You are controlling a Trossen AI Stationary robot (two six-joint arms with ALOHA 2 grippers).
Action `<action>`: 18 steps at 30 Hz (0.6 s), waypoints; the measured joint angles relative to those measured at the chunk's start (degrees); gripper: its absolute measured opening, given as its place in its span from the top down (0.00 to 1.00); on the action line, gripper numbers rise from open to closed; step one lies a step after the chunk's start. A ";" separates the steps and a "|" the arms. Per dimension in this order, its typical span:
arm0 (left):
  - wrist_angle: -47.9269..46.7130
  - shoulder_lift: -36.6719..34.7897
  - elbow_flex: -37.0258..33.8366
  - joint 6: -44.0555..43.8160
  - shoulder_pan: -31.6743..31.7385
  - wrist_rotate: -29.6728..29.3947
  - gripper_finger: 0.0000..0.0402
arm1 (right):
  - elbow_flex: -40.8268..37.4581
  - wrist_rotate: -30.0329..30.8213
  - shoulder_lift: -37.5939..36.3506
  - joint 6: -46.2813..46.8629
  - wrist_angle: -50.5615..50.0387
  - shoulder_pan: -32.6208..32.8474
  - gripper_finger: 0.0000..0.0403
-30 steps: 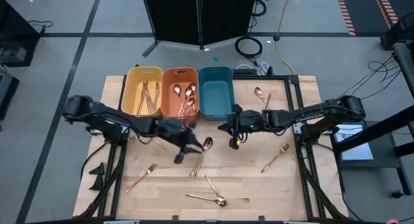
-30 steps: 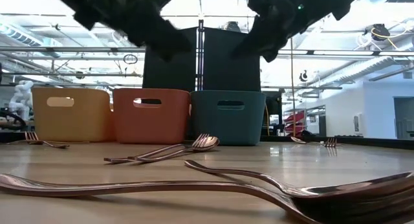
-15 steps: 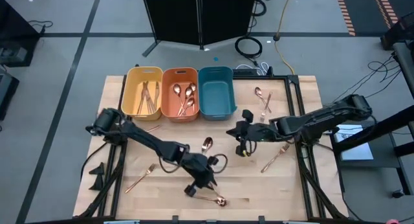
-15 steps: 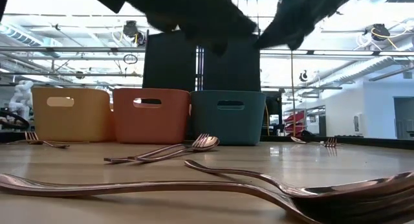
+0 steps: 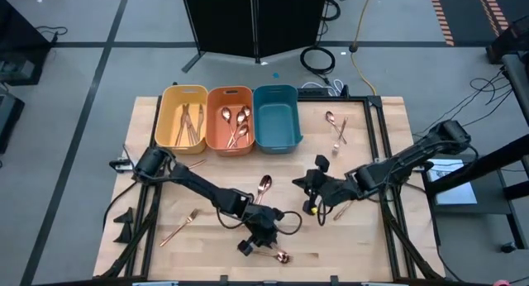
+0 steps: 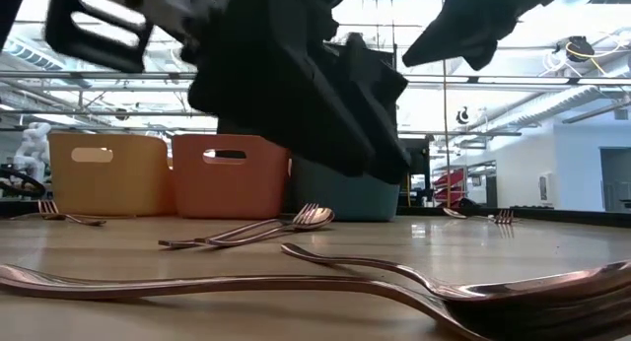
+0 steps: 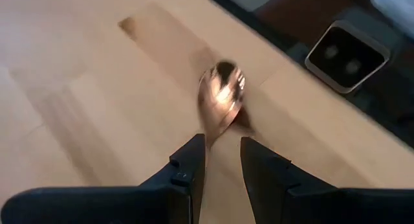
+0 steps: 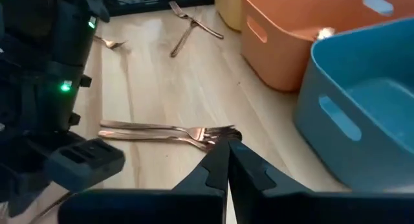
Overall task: Sort silverware
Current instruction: Put the gold spoon into the orange bin
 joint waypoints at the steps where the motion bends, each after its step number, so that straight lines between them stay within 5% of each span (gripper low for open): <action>1: -0.74 -0.01 0.00 0.58 0.16 -0.13 0.76 | 0.00 1.52 0.72 1.12 0.24 0.68 1.00; 18: -2.67 1.24 -0.06 6.07 0.43 -3.87 0.76 | 0.00 12.93 3.88 11.89 4.46 6.46 1.00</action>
